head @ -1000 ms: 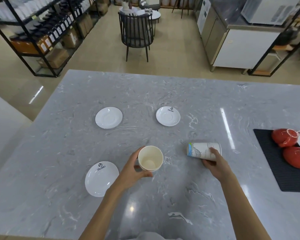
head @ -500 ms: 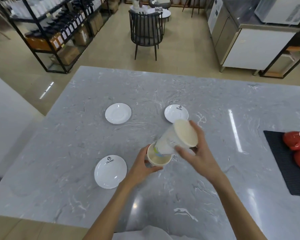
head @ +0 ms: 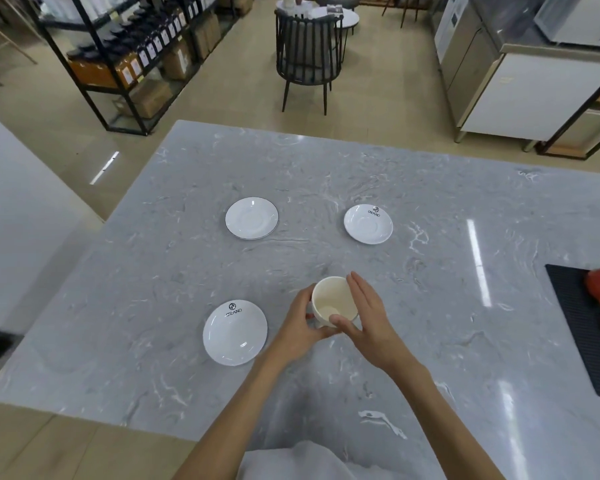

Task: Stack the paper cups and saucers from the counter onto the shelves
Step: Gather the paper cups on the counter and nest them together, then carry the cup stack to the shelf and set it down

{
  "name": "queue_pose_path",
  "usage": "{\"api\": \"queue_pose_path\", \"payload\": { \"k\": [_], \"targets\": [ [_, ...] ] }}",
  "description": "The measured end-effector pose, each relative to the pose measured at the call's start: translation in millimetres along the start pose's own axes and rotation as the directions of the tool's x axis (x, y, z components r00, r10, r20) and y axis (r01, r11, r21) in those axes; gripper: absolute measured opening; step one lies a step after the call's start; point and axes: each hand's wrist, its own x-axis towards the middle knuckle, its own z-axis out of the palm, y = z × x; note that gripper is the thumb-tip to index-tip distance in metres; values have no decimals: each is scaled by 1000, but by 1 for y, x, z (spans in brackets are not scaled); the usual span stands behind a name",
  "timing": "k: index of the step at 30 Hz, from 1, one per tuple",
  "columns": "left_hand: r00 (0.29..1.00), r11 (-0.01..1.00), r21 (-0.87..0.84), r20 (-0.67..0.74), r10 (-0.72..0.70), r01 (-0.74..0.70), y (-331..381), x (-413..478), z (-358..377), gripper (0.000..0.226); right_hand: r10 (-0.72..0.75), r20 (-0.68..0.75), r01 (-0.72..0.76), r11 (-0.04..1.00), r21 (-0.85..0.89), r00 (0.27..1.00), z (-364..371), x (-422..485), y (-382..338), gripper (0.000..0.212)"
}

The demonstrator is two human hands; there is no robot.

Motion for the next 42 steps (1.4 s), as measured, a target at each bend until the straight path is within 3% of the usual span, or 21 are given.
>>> {"api": "queue_pose_path", "payload": {
  "k": [4, 7, 12, 15, 20, 23, 26, 31, 34, 38, 42],
  "targets": [
    [1000, 1000, -9, 5, 14, -14, 4, 0, 2, 79, 120, 38, -124, 984, 131, 992, 6, -4, 1, 82],
    [1000, 999, -32, 6, 10, -10, 2, -1, 3, 85, 237, -30, -220, 934, 280, 971, 11, -18, 0, 79],
    [999, 1000, 4, 38, -5, 5, -7, 4, 1, 92, 534, -88, -417, 742, 525, 841, 20, -63, 7, 56],
    [995, 998, 61, 100, 18, -24, -23, 11, 2, 92, 619, -92, -473, 680, 560, 780, 25, -96, 13, 40],
    [989, 996, 84, 147, 22, -34, -41, 4, 5, 87, 694, -109, -558, 653, 512, 712, 38, -143, 14, 32],
    [977, 996, 92, 211, -1, -19, -45, -17, -5, 89, 688, -88, -581, 668, 465, 721, 42, -153, 17, 33],
    [979, 995, -7, 181, -96, 98, -51, -53, -21, 78, 631, -23, -576, 722, 384, 775, 46, -147, 19, 33],
    [971, 956, -224, -98, -216, 190, -53, -138, -50, 90, 426, 183, -460, 858, 227, 886, 48, -120, 25, 24],
    [896, 922, -354, -343, -281, 154, -56, -199, -70, 80, 308, 333, -371, 917, 146, 891, 51, -97, 23, 18],
    [664, 904, -416, -651, -369, 95, -70, -296, -88, 71, 165, 506, -217, 975, 47, 847, 72, -67, 0, 21],
    [442, 874, -484, -777, -448, 34, -89, -386, -92, 70, 9, 638, -49, 998, 45, 770, 119, -51, -55, 20]
  ]
}}
